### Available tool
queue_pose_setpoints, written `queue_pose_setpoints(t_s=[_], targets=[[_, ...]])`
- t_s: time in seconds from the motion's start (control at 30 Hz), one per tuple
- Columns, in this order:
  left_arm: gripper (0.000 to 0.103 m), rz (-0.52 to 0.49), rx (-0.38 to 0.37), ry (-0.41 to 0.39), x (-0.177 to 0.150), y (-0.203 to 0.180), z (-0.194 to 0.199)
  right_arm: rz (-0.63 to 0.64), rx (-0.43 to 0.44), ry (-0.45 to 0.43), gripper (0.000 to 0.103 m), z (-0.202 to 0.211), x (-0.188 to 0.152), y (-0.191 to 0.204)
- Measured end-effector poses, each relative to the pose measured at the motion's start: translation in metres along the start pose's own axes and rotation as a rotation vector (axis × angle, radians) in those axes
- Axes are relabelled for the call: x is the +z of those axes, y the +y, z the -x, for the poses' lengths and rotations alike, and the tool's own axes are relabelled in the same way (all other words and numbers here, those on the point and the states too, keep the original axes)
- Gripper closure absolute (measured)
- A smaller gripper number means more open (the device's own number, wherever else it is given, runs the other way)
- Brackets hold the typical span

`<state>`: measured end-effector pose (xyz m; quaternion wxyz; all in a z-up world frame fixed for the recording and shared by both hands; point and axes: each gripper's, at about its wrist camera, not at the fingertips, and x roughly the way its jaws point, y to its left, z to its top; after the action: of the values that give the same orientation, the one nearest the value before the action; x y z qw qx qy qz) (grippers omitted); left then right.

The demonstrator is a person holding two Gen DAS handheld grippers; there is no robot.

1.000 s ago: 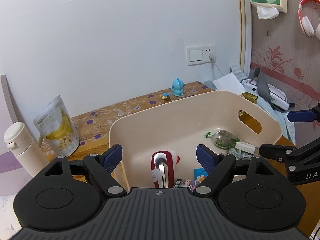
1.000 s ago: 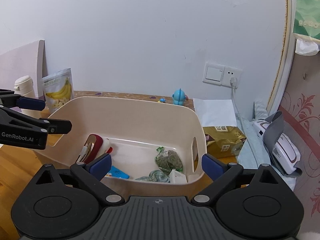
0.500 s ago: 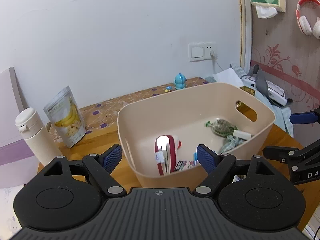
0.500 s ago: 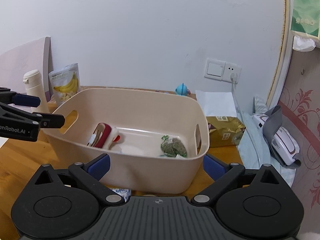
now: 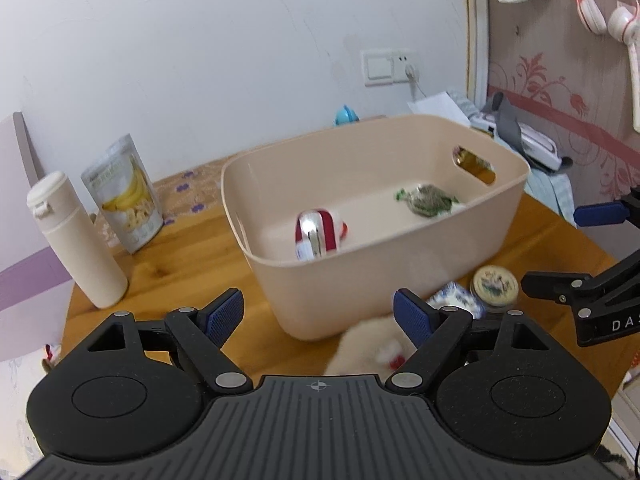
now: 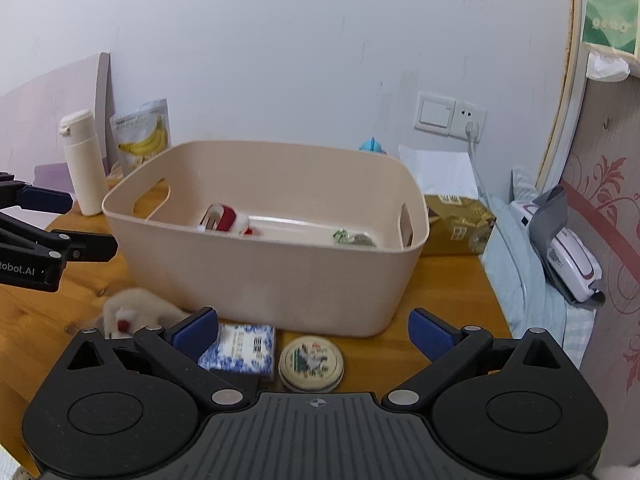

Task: Organize objects
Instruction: 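Withdraw both tools from the bin toward the plush mouse and black box, then grasp the white plush mouse with the left tool while the right tool grasps the black box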

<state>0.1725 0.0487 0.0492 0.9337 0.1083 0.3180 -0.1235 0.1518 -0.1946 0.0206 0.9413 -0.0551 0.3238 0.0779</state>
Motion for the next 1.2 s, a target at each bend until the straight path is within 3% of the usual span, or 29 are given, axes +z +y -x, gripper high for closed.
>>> queue_pose_setpoints(t_s=[0.6, 1.2], targets=[[0.019, -0.02, -0.029, 0.098, -0.045, -0.018, -0.014, -0.005, 0.028, 0.084, 0.0, -0.006, -0.04, 0.004], [0.019, 0.076, -0.061, 0.181, -0.069, -0.013, -0.047, 0.003, 0.033, 0.177, 0.0, -0.041, -0.067, 0.017]])
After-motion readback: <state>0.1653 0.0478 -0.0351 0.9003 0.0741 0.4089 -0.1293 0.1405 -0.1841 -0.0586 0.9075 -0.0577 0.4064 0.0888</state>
